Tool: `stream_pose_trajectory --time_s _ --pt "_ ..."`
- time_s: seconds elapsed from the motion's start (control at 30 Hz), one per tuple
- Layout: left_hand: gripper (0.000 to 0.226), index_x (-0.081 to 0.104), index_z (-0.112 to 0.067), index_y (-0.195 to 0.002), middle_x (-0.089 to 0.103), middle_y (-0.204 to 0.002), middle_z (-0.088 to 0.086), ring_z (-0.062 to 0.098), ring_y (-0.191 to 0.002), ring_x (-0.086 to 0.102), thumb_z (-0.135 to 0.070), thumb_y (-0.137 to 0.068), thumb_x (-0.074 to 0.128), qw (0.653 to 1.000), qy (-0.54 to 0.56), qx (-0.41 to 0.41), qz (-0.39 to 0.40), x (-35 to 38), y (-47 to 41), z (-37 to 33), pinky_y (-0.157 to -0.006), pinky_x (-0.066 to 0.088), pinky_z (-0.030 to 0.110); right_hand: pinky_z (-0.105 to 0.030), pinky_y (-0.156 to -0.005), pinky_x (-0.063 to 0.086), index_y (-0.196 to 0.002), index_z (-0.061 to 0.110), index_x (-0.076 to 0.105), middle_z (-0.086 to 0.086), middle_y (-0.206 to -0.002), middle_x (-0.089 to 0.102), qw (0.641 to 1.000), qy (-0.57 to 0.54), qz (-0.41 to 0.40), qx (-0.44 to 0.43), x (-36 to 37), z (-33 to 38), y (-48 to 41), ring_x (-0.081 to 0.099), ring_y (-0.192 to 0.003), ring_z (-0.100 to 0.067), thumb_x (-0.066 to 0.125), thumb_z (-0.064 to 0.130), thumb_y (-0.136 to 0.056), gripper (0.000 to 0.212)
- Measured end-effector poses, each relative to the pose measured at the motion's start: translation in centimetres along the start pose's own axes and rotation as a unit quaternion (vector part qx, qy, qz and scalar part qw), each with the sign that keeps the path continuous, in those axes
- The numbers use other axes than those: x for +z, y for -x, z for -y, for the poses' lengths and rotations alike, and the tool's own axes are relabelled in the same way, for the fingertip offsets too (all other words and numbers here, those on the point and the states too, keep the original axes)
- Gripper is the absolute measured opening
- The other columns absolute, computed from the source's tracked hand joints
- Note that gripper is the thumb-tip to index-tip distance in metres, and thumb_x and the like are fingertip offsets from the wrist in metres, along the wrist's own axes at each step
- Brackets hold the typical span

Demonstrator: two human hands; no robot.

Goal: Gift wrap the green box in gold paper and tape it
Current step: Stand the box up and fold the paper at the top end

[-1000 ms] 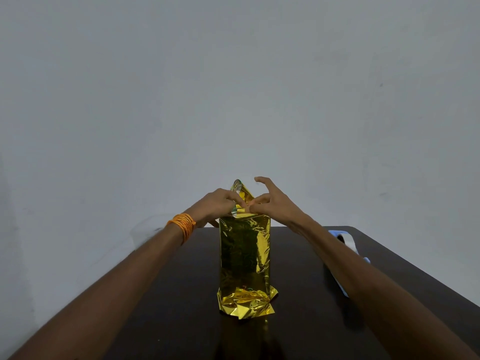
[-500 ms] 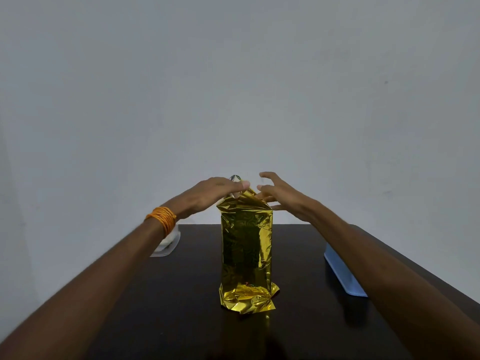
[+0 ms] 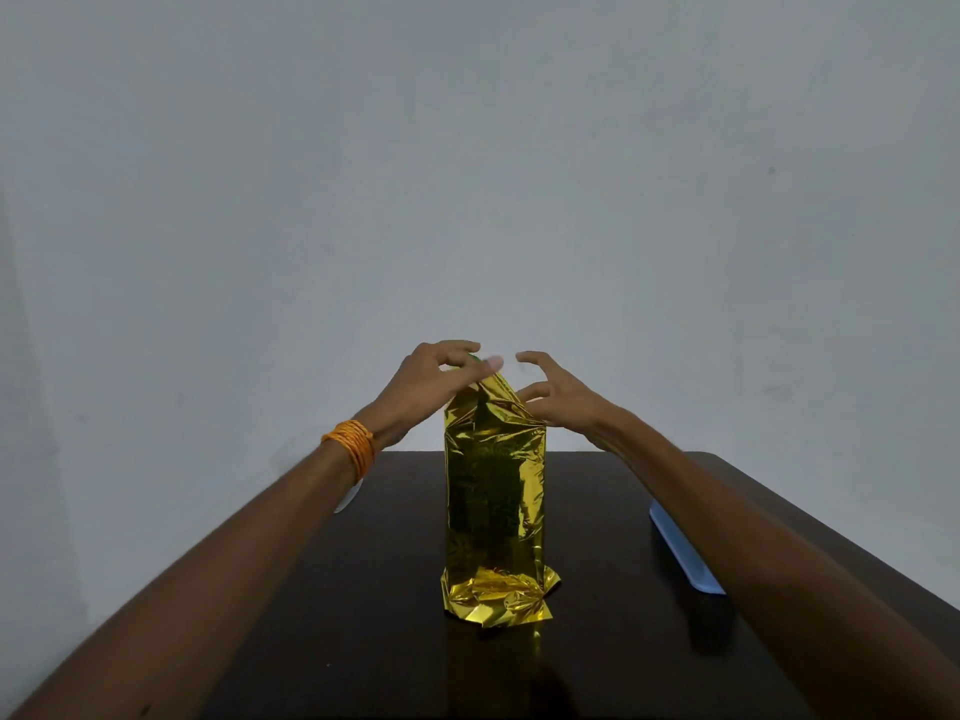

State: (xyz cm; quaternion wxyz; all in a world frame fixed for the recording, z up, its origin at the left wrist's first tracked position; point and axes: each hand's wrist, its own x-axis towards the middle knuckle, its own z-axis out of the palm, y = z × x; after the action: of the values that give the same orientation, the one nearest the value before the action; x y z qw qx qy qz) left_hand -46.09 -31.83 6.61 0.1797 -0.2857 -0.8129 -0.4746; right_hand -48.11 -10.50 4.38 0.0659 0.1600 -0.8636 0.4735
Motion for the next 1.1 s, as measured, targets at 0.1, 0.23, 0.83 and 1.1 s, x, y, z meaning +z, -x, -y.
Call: stream_pose_trajectory --time_s 0.1,0.23,0.83,1.1 --pt "0.047 0.071 -0.018 -0.100 0.058 -0.122 -0.008 0.014 -0.117 0.046 -0.058 -0.094 0.048 0.991 0.089 -0.097 -0.009 0.5 -0.1 -0.3 -0.105 0.035 0.047 -0.044 -0.099 0.052 -0.150 0.026 0.027 -0.016 -0.122 0.065 1.000 0.004 -0.012 -0.013 0.3 -0.1 0.0 0.065 -0.106 -0.026 0.064 0.004 -0.091 0.073" --pt "0.023 0.069 -0.018 -0.105 0.069 -0.108 0.002 0.028 -0.110 0.059 -0.035 -0.094 0.059 0.990 0.050 -0.132 0.024 1.4 -0.6 0.2 -0.082 0.044 0.042 -0.023 -0.075 0.055 -0.150 0.026 0.026 -0.016 -0.119 0.065 1.000 0.005 -0.006 -0.026 0.3 0.0 -0.1 0.067 -0.097 -0.019 0.067 0.002 -0.089 0.077" --pt "0.014 0.075 -0.037 -0.101 0.065 -0.114 -0.006 0.023 -0.110 0.059 -0.039 -0.090 0.067 0.976 0.067 -0.189 0.085 2.2 0.5 3.3 -0.095 0.050 0.058 -0.042 -0.101 0.049 -0.150 0.031 0.028 0.002 -0.107 0.075 0.995 0.020 -0.032 -0.089 0.7 -1.2 0.0 0.067 -0.108 -0.019 0.075 0.024 -0.088 0.079" --pt "0.019 0.073 -0.028 -0.104 0.064 -0.111 -0.004 0.022 -0.112 0.057 -0.039 -0.094 0.061 0.974 0.074 -0.197 0.080 2.7 0.4 3.0 -0.100 0.046 0.058 -0.048 -0.107 0.046 -0.147 0.035 0.032 0.003 -0.096 0.077 0.996 0.017 -0.033 -0.082 0.9 -1.0 0.0 0.068 -0.104 -0.016 0.076 0.017 -0.085 0.079"
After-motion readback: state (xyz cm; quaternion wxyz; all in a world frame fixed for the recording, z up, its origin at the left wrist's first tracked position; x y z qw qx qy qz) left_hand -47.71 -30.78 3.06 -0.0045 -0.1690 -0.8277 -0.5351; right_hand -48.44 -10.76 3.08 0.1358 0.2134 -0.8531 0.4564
